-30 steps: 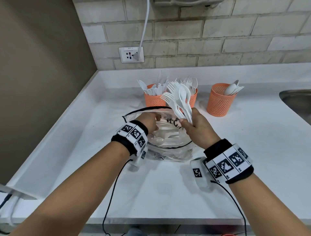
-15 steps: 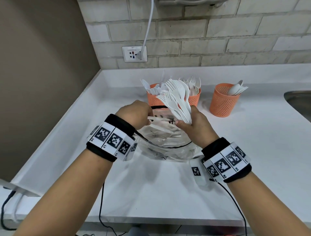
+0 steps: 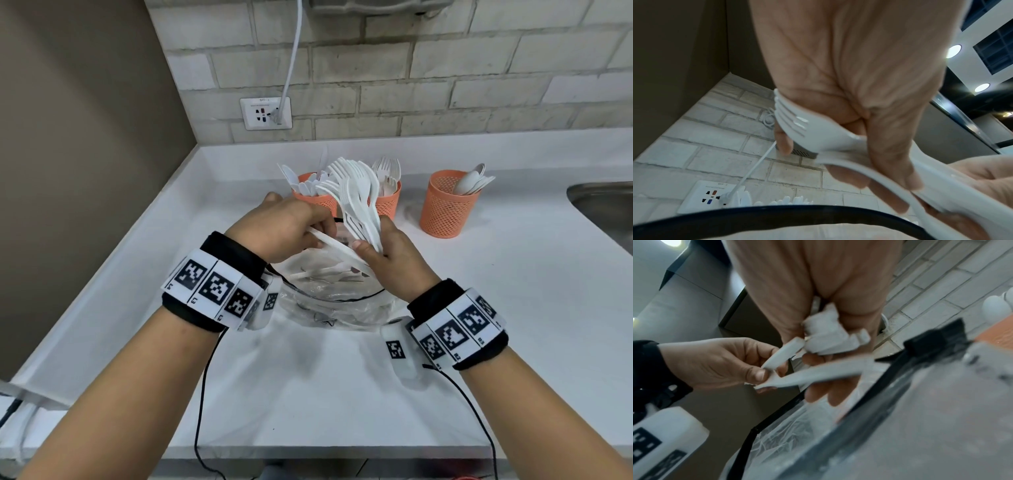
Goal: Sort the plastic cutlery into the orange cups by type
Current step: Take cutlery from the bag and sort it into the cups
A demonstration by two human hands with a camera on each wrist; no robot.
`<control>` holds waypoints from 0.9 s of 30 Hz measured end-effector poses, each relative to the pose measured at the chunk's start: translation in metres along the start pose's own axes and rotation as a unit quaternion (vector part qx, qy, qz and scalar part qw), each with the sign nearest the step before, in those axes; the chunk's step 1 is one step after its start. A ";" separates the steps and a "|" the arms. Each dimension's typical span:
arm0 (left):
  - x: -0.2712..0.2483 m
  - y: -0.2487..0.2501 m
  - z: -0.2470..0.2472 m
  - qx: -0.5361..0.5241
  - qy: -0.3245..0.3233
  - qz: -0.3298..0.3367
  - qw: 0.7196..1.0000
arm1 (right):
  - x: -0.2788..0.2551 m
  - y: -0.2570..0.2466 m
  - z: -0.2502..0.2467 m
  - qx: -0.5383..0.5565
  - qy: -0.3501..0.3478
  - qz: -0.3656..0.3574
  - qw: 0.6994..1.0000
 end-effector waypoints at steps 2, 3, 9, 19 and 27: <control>0.003 0.001 -0.002 0.005 0.021 0.020 1.000 | -0.001 -0.001 -0.001 0.042 -0.030 0.023 0.998; 0.004 0.002 -0.002 0.009 0.032 0.029 0.999 | -0.002 -0.001 -0.001 0.039 -0.040 0.024 0.998; 0.012 -0.003 0.002 -0.005 0.059 0.038 0.997 | 0.000 0.001 -0.001 0.001 -0.032 0.004 0.999; 0.019 -0.009 0.009 -0.120 0.051 0.038 0.991 | 0.000 0.011 0.005 0.042 -0.083 0.029 0.995; 0.012 -0.007 0.012 -0.079 0.259 0.099 0.957 | 0.008 0.016 0.001 -0.001 -0.006 0.003 1.000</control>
Point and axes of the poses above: each hand's wrist, its own x-axis towards the middle knuckle, its own z-axis out of the palm, y = z × x, the point moved 2 cm from there along x, towards the middle knuckle, and after that the axes turned 2 degrees about z, right-handed, at the moved point
